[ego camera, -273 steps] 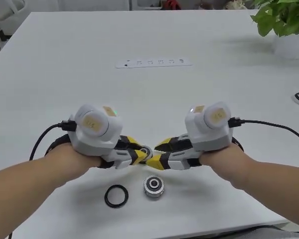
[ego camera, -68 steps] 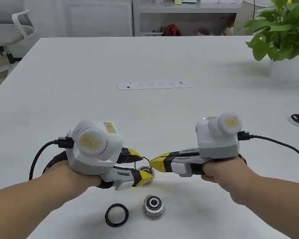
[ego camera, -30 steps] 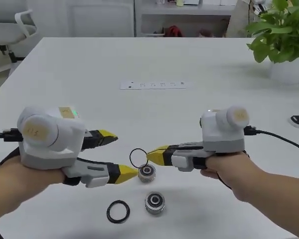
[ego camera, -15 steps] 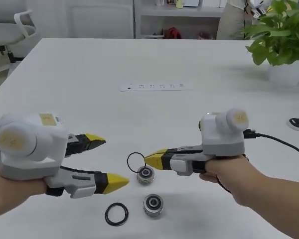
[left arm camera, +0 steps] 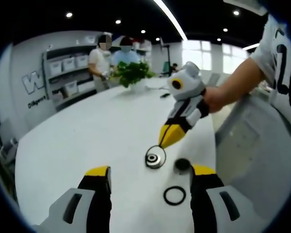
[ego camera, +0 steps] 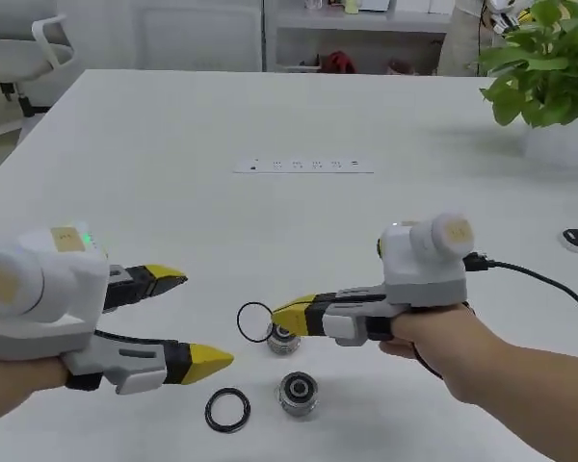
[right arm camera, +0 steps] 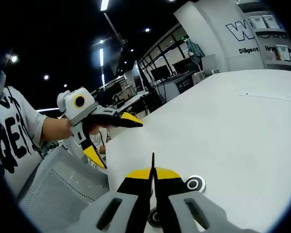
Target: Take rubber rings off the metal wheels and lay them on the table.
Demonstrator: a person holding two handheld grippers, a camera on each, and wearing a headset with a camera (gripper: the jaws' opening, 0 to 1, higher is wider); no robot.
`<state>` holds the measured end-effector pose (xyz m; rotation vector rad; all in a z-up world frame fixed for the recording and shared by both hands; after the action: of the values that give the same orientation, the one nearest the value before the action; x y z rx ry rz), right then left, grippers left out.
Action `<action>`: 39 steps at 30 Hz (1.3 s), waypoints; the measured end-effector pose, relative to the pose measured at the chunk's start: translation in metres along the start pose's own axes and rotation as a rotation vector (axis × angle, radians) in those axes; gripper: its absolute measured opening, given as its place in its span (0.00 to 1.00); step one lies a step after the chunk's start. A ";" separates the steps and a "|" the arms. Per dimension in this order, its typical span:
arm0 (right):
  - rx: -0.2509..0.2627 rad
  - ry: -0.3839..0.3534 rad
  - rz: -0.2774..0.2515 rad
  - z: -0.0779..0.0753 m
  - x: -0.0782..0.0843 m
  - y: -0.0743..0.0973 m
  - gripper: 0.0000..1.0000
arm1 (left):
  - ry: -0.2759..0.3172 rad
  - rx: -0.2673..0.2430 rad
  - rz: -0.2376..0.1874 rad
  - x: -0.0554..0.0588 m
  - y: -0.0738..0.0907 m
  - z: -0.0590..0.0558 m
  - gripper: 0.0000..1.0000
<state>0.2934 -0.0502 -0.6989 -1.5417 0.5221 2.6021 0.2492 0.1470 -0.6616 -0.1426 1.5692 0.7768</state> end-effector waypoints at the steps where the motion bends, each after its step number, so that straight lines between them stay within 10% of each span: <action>1: -0.005 0.000 0.004 0.001 0.001 -0.001 0.00 | 0.003 -0.002 0.000 0.001 0.001 0.000 0.67; 39: -0.143 -0.041 0.162 0.029 0.039 -0.029 0.00 | 0.009 -0.009 0.049 0.029 0.021 -0.013 0.67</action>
<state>0.2567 -0.0176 -0.7269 -1.5418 0.4861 2.8436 0.2222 0.1659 -0.6804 -0.1152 1.5827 0.8224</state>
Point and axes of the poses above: the centre of the closed fingertips' face, and the gripper's own axes: y roughly backward along the fingers, z roughly to its left, x roughly out of its underside, the point moved 9 cm from there along y, roughly backward along the fingers, and after that the axes turned 5 degrees about -z, right-handed, at the moved point
